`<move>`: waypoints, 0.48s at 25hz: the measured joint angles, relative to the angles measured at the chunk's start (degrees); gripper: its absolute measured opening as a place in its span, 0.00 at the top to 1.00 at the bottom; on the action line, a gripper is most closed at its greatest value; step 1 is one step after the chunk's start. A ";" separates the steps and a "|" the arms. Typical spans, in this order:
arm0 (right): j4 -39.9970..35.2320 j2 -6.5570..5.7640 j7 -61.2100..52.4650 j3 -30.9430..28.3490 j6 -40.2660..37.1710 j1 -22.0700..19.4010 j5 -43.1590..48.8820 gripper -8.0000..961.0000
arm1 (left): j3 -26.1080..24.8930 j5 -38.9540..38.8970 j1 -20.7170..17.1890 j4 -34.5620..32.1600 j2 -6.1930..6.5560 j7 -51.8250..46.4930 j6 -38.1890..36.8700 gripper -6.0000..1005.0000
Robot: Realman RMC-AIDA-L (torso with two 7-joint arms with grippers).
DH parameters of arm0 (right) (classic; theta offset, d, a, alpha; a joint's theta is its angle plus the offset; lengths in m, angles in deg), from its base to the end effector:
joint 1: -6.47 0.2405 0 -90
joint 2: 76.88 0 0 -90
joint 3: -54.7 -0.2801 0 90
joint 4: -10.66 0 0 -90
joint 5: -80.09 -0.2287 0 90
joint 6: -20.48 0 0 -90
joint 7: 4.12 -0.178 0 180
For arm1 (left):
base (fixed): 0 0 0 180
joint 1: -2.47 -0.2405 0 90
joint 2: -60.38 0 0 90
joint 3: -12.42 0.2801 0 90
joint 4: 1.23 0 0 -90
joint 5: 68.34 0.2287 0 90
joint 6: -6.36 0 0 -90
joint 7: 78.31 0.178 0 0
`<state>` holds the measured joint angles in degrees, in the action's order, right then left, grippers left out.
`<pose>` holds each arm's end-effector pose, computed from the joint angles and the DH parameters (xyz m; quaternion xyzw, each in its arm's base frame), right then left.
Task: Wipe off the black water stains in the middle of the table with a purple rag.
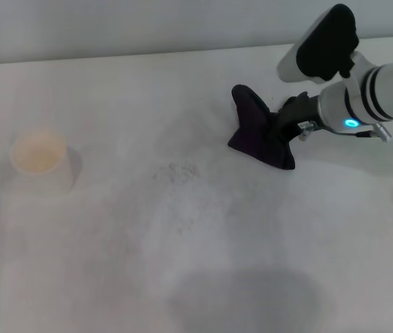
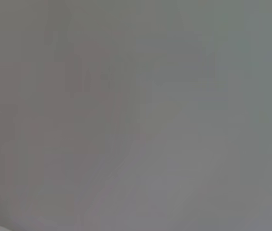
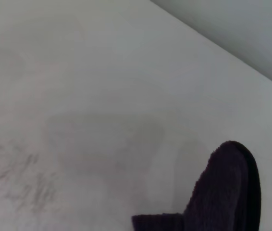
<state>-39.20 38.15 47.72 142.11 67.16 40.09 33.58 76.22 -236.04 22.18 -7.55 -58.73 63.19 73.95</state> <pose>0.2848 0.4473 -0.0789 -0.9179 0.2584 -0.0909 0.2872 -0.4193 0.3501 0.0162 -0.5563 -0.3931 -0.4073 0.6085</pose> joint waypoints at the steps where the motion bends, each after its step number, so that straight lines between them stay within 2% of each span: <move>1: -1.27 0.04 0.61 0.00 0.80 -0.75 0.04 0.84 | 0.00 0.00 0.00 -0.01 -0.02 0.00 0.00 0.13; 10: -5.38 0.33 1.57 0.30 2.43 -3.16 2.44 0.82 | 0.00 0.00 -0.02 -0.01 -0.16 0.00 0.12 0.13; 12: -6.39 0.34 1.60 0.43 1.79 -3.94 2.45 0.76 | 0.00 0.00 -0.02 -0.01 -0.16 0.00 0.14 0.13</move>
<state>-45.59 38.49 49.32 142.53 68.94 36.16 36.03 76.22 -236.04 22.16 -7.56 -58.89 63.19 74.10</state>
